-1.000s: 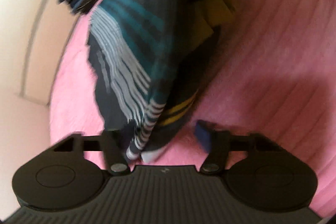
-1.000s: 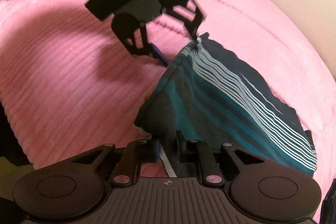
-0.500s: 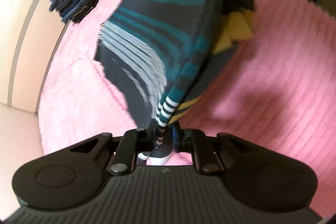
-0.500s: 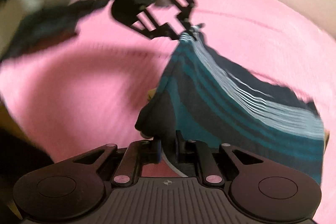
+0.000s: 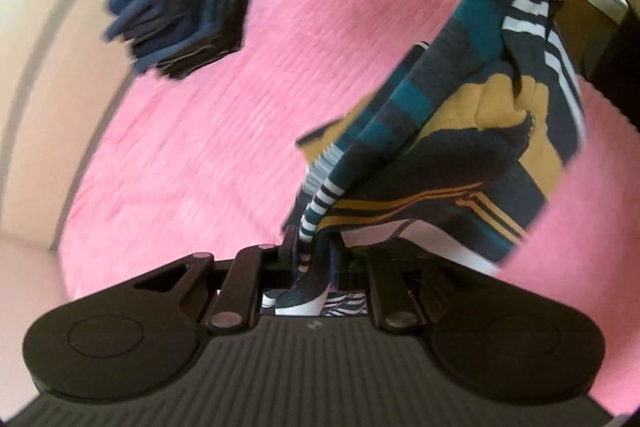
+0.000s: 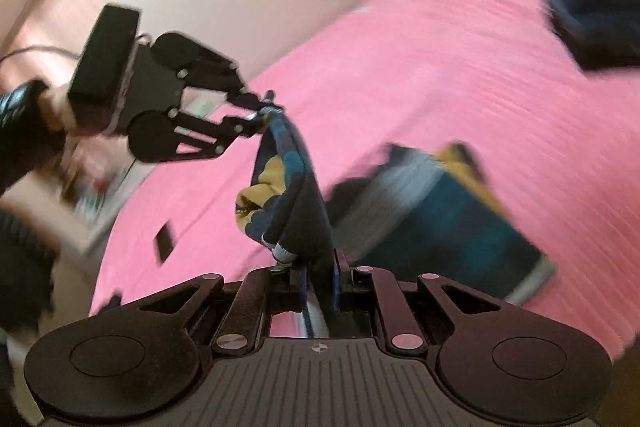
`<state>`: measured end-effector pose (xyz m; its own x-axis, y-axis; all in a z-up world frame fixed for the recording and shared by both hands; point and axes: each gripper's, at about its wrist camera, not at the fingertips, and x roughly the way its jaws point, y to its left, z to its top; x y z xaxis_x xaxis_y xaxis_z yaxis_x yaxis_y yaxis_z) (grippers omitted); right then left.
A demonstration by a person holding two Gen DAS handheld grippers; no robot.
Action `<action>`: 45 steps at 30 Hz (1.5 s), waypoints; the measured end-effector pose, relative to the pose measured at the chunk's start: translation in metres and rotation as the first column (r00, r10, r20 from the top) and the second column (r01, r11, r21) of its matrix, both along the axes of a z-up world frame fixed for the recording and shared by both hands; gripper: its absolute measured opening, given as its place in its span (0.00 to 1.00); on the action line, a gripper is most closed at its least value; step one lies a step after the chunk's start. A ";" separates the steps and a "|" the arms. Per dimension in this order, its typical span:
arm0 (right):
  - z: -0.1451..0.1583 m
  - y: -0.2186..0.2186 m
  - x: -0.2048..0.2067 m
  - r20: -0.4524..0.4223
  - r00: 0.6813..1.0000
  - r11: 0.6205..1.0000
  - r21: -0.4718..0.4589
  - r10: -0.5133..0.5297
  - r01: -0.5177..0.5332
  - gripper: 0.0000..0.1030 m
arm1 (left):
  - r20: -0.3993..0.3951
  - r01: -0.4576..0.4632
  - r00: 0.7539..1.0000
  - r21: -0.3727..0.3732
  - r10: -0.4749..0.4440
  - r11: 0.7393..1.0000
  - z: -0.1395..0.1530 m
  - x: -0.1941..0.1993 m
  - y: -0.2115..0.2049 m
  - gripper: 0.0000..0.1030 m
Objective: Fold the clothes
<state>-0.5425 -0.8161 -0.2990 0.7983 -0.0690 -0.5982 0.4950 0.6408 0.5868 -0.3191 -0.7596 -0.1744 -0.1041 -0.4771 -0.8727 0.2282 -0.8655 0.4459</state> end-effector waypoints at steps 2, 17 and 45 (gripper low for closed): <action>-0.029 -0.034 -0.014 0.001 0.997 0.993 0.086 -0.075 0.075 0.10 | 0.014 0.030 0.999 0.047 -0.031 0.998 -0.029 -0.021 -0.032 0.11; -0.120 -0.112 -0.056 -0.080 0.948 0.908 0.274 -0.307 0.317 0.58 | -0.192 -0.348 0.897 0.247 0.398 0.904 -0.079 0.017 -0.135 0.39; -0.080 -0.075 0.041 -0.184 0.978 0.992 -0.096 -0.101 0.084 0.31 | -0.257 -0.535 0.720 0.387 0.645 0.751 -0.117 0.042 -0.091 0.29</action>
